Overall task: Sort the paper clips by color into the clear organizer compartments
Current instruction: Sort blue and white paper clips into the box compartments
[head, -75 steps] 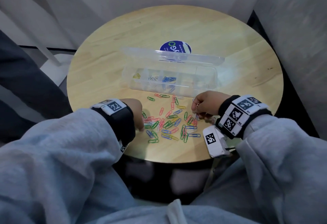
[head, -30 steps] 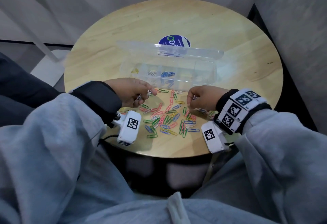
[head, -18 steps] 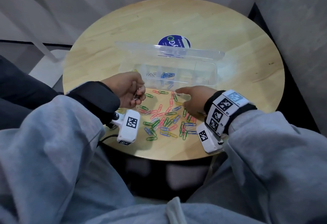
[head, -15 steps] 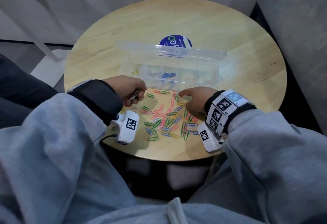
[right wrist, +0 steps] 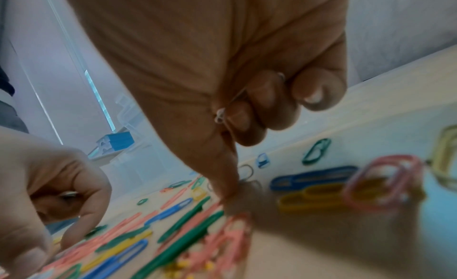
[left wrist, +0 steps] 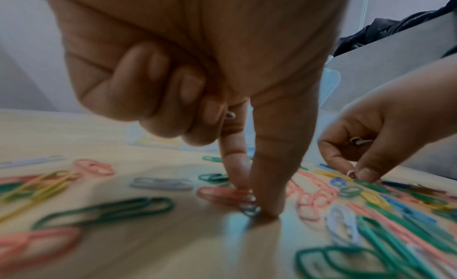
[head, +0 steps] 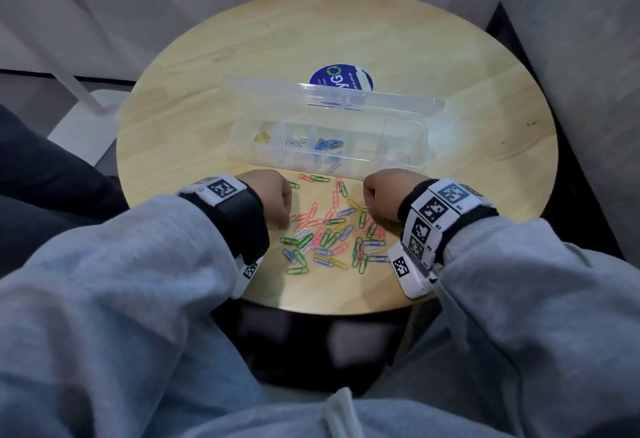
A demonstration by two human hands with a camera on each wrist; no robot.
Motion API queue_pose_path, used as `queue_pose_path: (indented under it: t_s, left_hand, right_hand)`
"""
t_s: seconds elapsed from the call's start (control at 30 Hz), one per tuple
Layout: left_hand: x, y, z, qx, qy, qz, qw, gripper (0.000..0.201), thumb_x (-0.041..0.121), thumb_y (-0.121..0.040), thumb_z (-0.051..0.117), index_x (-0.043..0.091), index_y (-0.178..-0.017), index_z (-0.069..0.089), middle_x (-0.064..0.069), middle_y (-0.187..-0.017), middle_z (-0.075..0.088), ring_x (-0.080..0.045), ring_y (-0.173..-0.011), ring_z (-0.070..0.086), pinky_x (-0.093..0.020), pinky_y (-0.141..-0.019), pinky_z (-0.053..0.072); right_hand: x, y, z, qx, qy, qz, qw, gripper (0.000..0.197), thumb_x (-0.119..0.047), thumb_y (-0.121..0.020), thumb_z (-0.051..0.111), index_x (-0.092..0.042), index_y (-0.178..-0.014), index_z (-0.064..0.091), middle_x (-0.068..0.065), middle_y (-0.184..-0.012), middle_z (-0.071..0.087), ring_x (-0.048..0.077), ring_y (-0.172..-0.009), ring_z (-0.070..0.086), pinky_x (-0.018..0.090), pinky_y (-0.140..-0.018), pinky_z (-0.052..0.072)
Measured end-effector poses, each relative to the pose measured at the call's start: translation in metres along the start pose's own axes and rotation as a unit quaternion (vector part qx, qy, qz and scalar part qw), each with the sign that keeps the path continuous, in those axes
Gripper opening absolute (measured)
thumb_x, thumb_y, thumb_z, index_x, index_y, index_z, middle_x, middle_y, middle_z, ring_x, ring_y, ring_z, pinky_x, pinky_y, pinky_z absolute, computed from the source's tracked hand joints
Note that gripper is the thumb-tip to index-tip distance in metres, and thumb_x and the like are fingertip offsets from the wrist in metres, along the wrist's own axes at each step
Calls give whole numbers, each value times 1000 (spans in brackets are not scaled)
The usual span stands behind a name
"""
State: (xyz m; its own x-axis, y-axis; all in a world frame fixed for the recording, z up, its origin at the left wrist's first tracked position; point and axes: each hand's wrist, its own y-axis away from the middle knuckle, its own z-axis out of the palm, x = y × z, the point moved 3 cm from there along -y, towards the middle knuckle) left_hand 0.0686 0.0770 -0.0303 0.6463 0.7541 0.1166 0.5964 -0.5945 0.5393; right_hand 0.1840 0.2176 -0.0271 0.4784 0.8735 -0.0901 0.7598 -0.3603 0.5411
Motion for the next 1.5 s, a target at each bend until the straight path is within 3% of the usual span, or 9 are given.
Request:
queue_pose_path:
  t_s: [0.17, 0.27, 0.43, 0.63, 0.83, 1.1, 1.2, 1.3, 1.5]
  left_hand:
    - [0, -2, 4, 0, 4, 1, 1000, 15, 17, -72, 66, 23, -62, 57, 6, -77, 60, -17, -76, 56, -23, -61, 39]
    - [1, 0, 5, -4, 21, 6, 1000, 12, 16, -74, 63, 20, -64, 58, 5, -74, 60, -17, -73, 55, -23, -62, 42]
    - [-3, 5, 1, -29, 150, -4, 988, 15, 12, -76, 61, 18, -63, 56, 2, -60, 56, -12, -51, 48, -16, -48, 37]
    - [4, 9, -14, -93, 489, 15, 867, 40, -12, -85, 45, 12, -55, 37, -6, -52, 49, -6, -37, 38, -10, -34, 31]
    - [8, 15, -18, -121, 573, 13, 810, 32, -9, -89, 34, 13, -74, 51, 0, -46, 50, -4, -33, 43, -10, -36, 32]
    - [10, 15, -15, -142, 509, -20, 849, 29, 6, -86, 28, 8, -64, 47, -4, -58, 44, -7, -32, 39, -11, -32, 22]
    - [17, 15, -14, -104, 398, -46, 910, 30, 15, -89, 42, 11, -60, 47, -1, -53, 40, -10, -37, 32, -15, -39, 21]
    - [20, 15, -13, -83, 172, 5, 982, 31, 24, -87, 58, 15, -60, 47, 0, -55, 37, -15, -49, 30, -22, -49, 22]
    - [25, 17, -3, -59, 32, 32, 997, 20, 26, -75, 74, 21, -69, 56, 8, -63, 51, -7, -59, 43, -21, -53, 31]
  right_hand:
    - [3, 4, 3, -27, -70, 6, 997, 10, -16, -85, 50, -13, -83, 59, 7, -95, 65, 23, -81, 55, 28, -69, 45]
    - [11, 10, -3, -16, -177, 3, 984, 20, -16, -84, 49, -18, -64, 49, 5, -82, 66, 21, -70, 51, 28, -68, 43]
    - [29, 20, 7, -72, -374, 2, 925, 26, -3, -84, 45, -14, -60, 44, 12, -63, 53, 24, -53, 48, 24, -49, 39]
    - [44, 32, 18, -76, -511, 6, 856, 30, 14, -86, 35, -7, -64, 38, 14, -62, 51, 11, -34, 51, 18, -35, 39]
    - [58, 26, 12, -34, -586, 54, 808, 26, 6, -91, 35, -8, -78, 52, 10, -66, 47, 7, -33, 46, 13, -33, 35]
    - [80, 28, 5, 19, -361, 103, 927, 26, -6, -75, 68, -20, -61, 50, 0, -58, 42, 15, -48, 32, 23, -46, 27]
    - [79, 29, 2, 32, -318, 86, 943, 23, -10, -74, 70, -21, -63, 53, -1, -62, 46, 15, -52, 37, 24, -50, 31]
    - [58, 33, 6, -2, -282, 18, 959, 21, -11, -75, 70, -24, -66, 56, -9, -46, 47, 6, -46, 42, 19, -49, 32]
    - [18, 40, 16, -47, -154, -64, 985, 22, -4, -76, 60, -26, -76, 62, -9, -47, 50, 2, -45, 47, 20, -48, 36]
